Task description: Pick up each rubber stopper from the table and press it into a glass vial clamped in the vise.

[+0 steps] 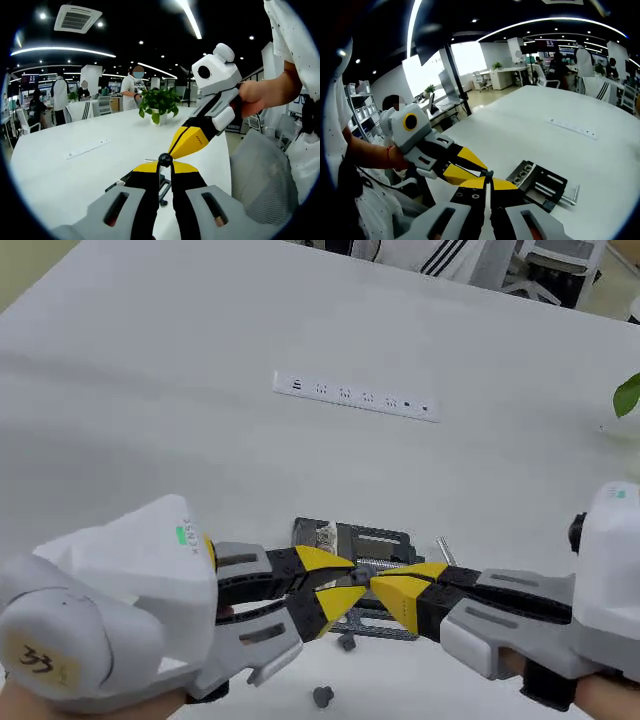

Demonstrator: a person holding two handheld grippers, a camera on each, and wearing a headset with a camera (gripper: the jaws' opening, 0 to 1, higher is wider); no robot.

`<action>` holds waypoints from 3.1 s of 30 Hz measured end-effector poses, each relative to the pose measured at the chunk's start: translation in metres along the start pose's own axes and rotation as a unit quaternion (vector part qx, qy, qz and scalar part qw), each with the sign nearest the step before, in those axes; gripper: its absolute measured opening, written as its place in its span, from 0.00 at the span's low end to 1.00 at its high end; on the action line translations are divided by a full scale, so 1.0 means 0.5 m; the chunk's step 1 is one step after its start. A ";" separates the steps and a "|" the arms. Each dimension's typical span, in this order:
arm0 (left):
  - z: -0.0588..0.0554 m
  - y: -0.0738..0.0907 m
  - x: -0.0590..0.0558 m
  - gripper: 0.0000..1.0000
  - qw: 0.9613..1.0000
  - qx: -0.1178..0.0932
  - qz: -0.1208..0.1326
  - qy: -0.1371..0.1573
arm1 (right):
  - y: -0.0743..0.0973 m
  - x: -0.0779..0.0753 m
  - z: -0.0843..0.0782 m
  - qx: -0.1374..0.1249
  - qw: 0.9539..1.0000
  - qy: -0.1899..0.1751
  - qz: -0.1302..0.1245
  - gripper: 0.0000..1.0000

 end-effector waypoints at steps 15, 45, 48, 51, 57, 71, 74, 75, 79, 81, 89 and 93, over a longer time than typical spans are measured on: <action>0.059 0.054 0.032 0.04 0.976 -0.098 -0.145 0.126 | 0.092 -0.009 0.069 -0.070 0.985 0.040 0.151 0.11; 0.103 0.084 -0.003 0.04 0.931 -0.152 -0.282 0.173 | 0.108 0.048 0.091 -0.078 0.962 0.094 0.244 0.10; 0.104 0.085 -0.004 0.04 0.931 -0.153 -0.284 0.174 | 0.111 0.049 0.092 -0.083 0.960 0.091 0.250 0.09; 0.104 0.087 -0.004 0.04 0.929 -0.154 -0.286 0.175 | 0.111 0.047 0.093 -0.084 0.960 0.093 0.249 0.08; 0.104 0.089 -0.002 0.04 0.927 -0.156 -0.290 0.178 | 0.110 0.048 0.094 -0.085 0.959 0.094 0.253 0.08; 0.104 0.089 0.004 0.04 0.920 -0.163 -0.299 0.192 | 0.109 0.045 0.102 -0.081 0.957 0.115 0.255 0.07; 0.104 0.089 0.006 0.04 0.919 -0.167 -0.300 0.196 | 0.109 0.043 0.105 -0.082 0.956 0.119 0.254 0.06; 0.104 0.089 0.006 0.04 0.919 -0.167 -0.300 0.196 | 0.109 0.043 0.106 -0.081 0.957 0.119 0.254 0.06; 0.103 0.087 0.009 0.04 0.920 -0.169 -0.295 0.197 | 0.108 0.039 0.108 -0.078 0.958 0.123 0.246 0.06; 0.102 0.087 0.010 0.04 0.919 -0.169 -0.294 0.198 | 0.108 0.038 0.108 -0.077 0.958 0.125 0.245 0.05; 0.100 0.085 0.011 0.04 0.926 -0.168 -0.281 0.187 | 0.104 0.027 0.109 -0.069 0.960 0.124 0.241 0.05; 0.094 0.085 0.012 0.05 0.936 -0.164 -0.261 0.170 | 0.097 0.029 0.108 -0.059 0.962 0.122 0.238 0.05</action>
Point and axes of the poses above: the centre of the closed fingertips' face, and the gripper's own axes: y roughly backward along the fingers, x roughly to its left, z roughly out of its top, the point moved 8 cm from there along y, roughly backward along the fingers, and after that the axes turned 13 degrees about x, right-handed, at the moved point
